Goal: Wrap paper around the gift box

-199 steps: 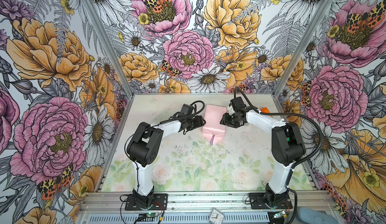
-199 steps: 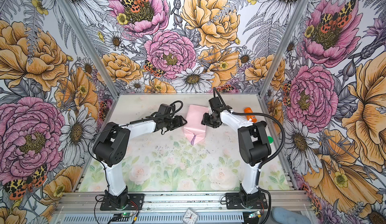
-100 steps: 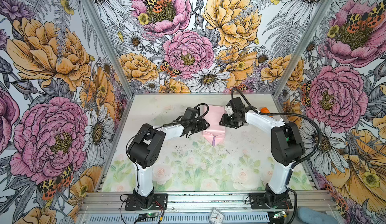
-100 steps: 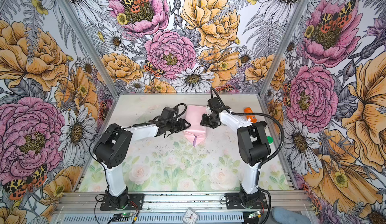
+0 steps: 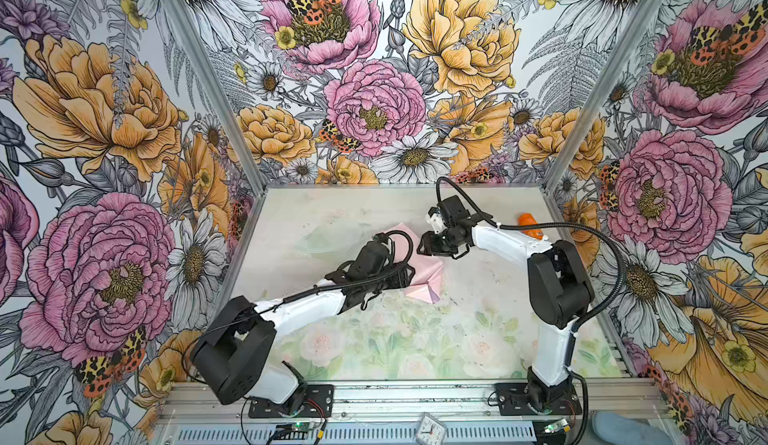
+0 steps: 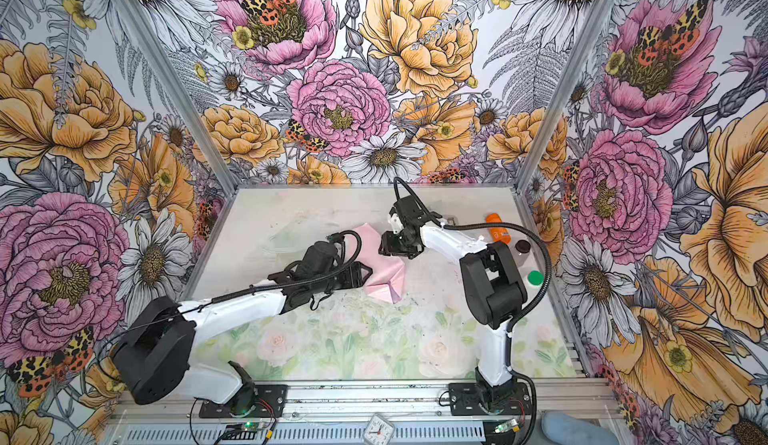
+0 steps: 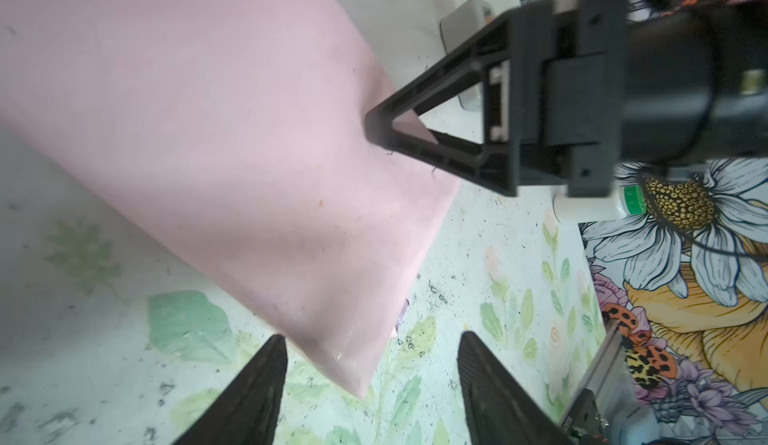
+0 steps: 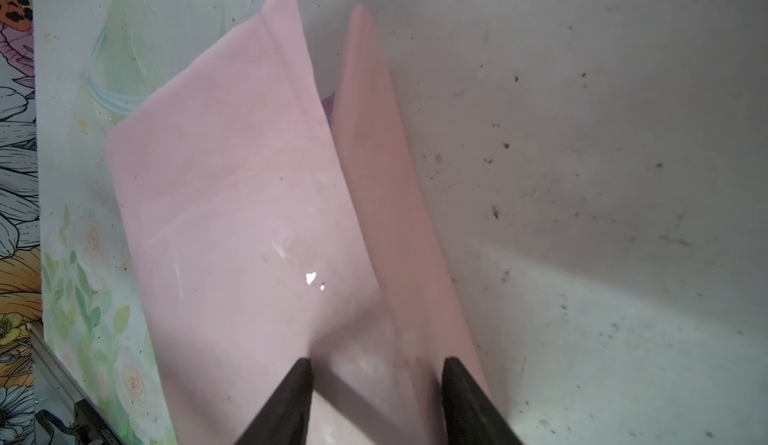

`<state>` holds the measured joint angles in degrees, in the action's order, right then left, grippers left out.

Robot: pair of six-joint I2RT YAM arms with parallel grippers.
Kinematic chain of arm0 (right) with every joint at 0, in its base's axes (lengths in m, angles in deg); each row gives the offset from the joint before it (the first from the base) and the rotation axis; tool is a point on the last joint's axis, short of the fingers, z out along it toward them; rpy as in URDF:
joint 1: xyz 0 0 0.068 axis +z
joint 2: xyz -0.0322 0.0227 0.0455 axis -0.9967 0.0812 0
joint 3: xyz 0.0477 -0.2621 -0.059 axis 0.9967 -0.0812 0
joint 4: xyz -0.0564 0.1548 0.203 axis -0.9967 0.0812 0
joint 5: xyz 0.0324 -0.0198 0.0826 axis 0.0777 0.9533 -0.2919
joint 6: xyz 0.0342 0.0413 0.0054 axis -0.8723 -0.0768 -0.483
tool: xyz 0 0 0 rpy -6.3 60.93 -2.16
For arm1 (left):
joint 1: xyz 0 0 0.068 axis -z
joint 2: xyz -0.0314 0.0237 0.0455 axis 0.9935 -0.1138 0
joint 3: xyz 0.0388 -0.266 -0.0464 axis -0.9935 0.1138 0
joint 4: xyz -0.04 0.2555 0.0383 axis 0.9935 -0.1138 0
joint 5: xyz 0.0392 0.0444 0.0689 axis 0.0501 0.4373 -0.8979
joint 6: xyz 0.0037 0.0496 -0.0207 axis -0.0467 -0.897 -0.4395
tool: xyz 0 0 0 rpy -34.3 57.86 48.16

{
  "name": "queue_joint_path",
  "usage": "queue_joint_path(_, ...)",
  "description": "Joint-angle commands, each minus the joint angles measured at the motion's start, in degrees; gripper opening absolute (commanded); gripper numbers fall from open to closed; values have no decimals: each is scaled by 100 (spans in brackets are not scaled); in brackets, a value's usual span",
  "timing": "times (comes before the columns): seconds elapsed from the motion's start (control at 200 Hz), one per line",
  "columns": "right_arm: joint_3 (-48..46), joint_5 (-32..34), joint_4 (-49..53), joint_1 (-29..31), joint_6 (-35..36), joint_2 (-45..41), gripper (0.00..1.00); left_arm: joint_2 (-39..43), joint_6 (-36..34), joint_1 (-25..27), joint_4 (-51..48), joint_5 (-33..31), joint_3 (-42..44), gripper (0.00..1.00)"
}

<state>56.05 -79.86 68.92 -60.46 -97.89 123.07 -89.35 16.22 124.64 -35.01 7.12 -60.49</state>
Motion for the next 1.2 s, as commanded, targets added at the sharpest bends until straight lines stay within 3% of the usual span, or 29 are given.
queue_joint_path(0.0,41,332,-26,-150,35,-690,53,452,-1615,42,-456,-936,-97,76)
queue_joint_path(0.135,-753,315,-351,-378,-322,-1517,53,714,-2773,100,-677,-279,-208,71)
queue_joint_path(0.28,-1930,240,-655,-550,-917,-2457,48,606,-2752,383,-741,172,-143,51)
queue_joint_path(0.42,-3061,81,-963,-590,-1550,-3197,46,276,-2948,971,-752,145,-100,48)
queue_joint_path(0.565,-3896,-78,-1219,-630,-1927,-3632,46,-339,-3742,1396,-792,218,-203,54)
queue_joint_path(0.765,-4408,-500,-1593,-621,-2195,-3616,45,-1198,-4381,1385,-830,187,-547,55)
queue_joint_path(0.965,-4523,-486,-1602,-625,-2213,-3657,44,-1795,-4470,1368,-549,52,-809,73)
queue_joint_path(1.196,-4583,-548,-1609,-634,-2217,-3650,44,-2176,-4399,1377,-360,-379,-939,83)
